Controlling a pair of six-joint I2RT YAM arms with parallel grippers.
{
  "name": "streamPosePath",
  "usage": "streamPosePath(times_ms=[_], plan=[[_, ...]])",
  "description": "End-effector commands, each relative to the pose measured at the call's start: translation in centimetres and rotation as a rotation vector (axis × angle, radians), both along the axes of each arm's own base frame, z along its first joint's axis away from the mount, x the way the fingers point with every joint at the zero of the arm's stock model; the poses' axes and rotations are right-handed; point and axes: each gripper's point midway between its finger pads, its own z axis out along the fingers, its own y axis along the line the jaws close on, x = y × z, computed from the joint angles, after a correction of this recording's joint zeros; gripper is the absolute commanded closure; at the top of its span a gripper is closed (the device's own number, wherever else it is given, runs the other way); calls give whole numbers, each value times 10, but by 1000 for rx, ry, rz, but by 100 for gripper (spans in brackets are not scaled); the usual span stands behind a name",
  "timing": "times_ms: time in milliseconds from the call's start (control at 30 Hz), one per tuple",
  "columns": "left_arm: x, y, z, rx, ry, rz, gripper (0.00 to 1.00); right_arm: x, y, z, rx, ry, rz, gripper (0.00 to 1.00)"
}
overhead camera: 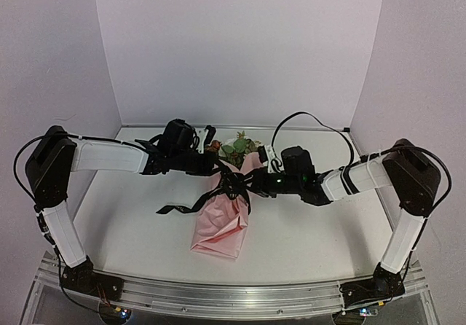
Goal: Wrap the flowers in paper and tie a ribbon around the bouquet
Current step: Cross the half-tied ribbon over the folded bouquet.
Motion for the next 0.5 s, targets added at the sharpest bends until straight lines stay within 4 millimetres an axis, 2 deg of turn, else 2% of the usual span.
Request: streamPosePath(times_ms=[0, 267, 467], plan=[[1, -6, 22, -46, -49, -15, 100, -18, 2, 23, -44, -82, 73, 72], [-7, -15, 17, -71, 3, -73, 100, -52, 7, 8, -257, -154, 249, 67], [-10, -17, 13, -66, 22, -92, 100, -47, 11, 8, -317, -226, 254, 60]])
